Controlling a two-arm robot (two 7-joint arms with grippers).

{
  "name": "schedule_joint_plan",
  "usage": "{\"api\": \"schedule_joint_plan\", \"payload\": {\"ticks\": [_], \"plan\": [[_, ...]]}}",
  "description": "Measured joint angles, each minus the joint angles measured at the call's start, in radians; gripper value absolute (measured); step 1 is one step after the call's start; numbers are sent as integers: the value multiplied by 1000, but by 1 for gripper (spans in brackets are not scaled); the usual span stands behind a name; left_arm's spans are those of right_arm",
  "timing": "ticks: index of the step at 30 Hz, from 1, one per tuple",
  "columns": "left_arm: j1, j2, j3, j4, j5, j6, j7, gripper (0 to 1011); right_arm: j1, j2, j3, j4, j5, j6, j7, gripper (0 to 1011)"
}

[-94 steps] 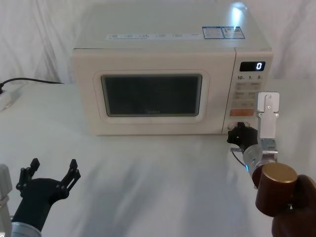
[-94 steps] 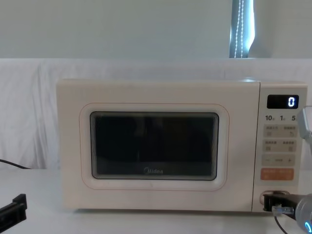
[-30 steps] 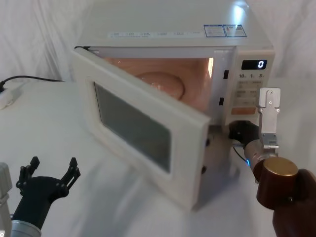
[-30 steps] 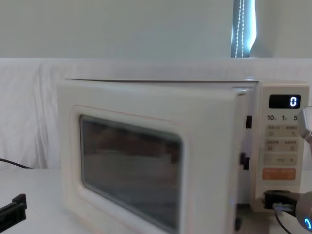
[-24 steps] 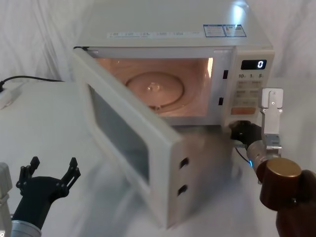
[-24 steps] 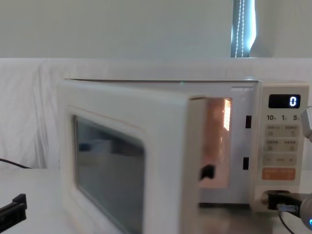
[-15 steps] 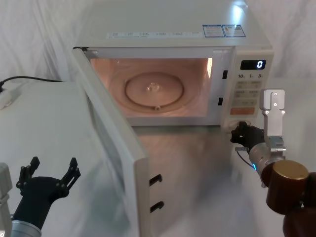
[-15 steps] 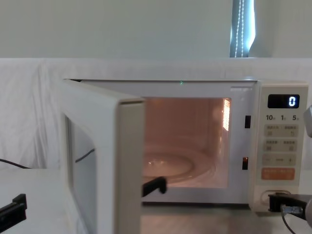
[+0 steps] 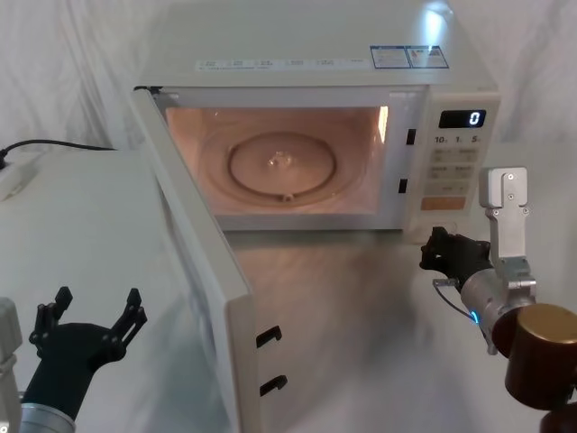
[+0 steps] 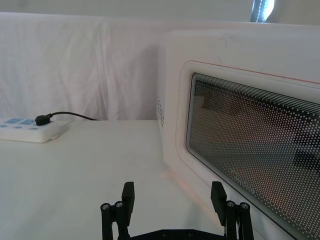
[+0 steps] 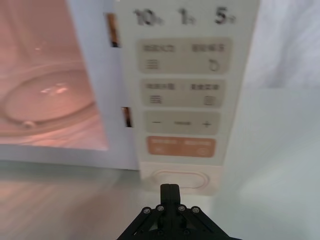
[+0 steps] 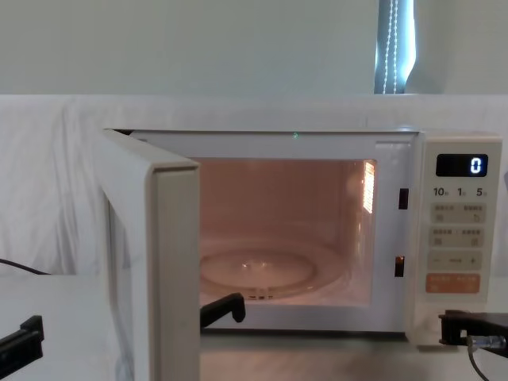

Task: Press the button to open the microwave door with one hand; close the microwave door with the other hand.

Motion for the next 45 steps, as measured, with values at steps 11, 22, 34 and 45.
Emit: {"api": "schedule_joint_plan", "payload": {"ticks": [11, 22, 34, 45], "plan": [[0, 0, 0, 0, 0, 0, 0, 1001, -89, 53, -58, -153, 27, 17, 69, 168], [0, 0, 0, 0, 0, 0, 0, 1001, -181, 121, -94, -284, 47, -26, 109, 471], [0, 0, 0, 0, 0, 0, 0, 1001, -245, 156, -54, -332, 62, -129, 50, 856], [0, 0, 0, 0, 0, 0, 0, 1001, -268, 150, 17, -307, 76, -171, -10, 1002]]}}
